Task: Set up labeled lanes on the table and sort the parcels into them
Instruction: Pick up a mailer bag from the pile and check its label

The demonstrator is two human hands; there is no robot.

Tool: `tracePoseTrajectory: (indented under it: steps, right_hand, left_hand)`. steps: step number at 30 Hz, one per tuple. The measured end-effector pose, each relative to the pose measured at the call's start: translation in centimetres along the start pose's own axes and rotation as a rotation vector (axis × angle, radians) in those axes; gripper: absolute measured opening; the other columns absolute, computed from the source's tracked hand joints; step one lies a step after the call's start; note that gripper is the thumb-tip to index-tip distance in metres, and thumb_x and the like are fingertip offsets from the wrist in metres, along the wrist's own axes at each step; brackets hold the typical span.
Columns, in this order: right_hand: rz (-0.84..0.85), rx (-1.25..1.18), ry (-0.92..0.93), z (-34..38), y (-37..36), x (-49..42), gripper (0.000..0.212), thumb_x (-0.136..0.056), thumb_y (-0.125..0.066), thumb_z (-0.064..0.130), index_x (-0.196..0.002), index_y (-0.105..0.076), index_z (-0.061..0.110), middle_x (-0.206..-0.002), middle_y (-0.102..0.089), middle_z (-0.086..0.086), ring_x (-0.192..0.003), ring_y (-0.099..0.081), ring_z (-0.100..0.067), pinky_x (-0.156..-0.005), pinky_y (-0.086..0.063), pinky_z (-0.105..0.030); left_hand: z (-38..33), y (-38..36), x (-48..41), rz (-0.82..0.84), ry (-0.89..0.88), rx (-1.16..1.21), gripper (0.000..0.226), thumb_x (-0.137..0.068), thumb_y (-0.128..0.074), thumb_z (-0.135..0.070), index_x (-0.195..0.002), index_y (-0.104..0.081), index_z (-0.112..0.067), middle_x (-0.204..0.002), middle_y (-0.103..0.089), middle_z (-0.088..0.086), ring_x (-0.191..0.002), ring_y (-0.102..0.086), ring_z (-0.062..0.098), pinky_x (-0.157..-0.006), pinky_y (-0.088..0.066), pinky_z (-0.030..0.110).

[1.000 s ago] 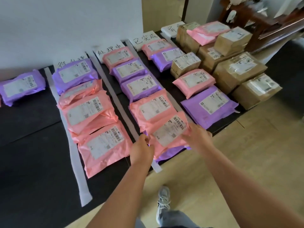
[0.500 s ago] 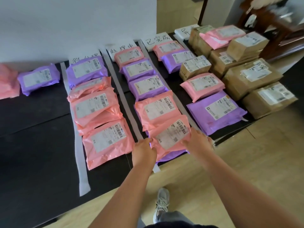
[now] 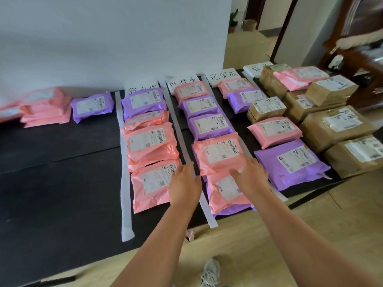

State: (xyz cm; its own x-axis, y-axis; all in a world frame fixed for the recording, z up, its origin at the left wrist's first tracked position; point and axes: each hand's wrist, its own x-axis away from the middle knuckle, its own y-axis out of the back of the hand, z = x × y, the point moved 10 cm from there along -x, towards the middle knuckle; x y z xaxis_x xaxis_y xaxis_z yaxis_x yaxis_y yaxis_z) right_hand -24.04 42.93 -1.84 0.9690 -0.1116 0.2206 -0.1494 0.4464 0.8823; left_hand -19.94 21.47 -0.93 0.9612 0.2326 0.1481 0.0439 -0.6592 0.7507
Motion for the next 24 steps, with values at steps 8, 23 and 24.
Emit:
tracePoseTrajectory:
  steps: [8,23,24]
  right_hand:
    - [-0.042,0.064,0.154,12.1,-1.1,1.8,0.043,-0.095,-0.059,0.035,-0.134,-0.047,0.021,-0.128,-0.056,-0.005,-0.115,-0.054,-0.024,-0.095,-0.04,-0.038]
    - [0.052,-0.026,0.302,37.6,-14.8,11.3,0.055,-0.095,-0.063,0.039,-0.144,-0.043,0.025,-0.144,-0.051,-0.002,-0.13,-0.051,-0.022,-0.108,-0.044,-0.041]
    - [0.066,-0.025,0.293,38.6,-15.6,11.8,0.056,-0.095,-0.063,0.039,-0.145,-0.042,0.026,-0.146,-0.05,-0.001,-0.132,-0.05,-0.022,-0.109,-0.043,-0.041]
  left_hand:
    - [6.4,9.1,-0.7,-0.11,0.095,0.046,0.051,-0.097,-0.059,-0.026,-0.145,-0.041,-0.027,-0.145,-0.049,-0.002,-0.129,-0.05,0.021,-0.105,-0.047,0.042]
    - [26.5,31.0,0.4,-0.21,0.173,0.023,0.053,-0.098,-0.058,-0.03,-0.148,-0.04,-0.028,-0.146,-0.046,-0.003,-0.124,-0.051,0.018,-0.099,-0.051,0.04]
    - [27.5,31.9,0.3,-0.208,0.168,0.016,0.052,-0.098,-0.057,-0.03,-0.147,-0.04,-0.028,-0.146,-0.046,-0.004,-0.125,-0.05,0.018,-0.099,-0.051,0.04]
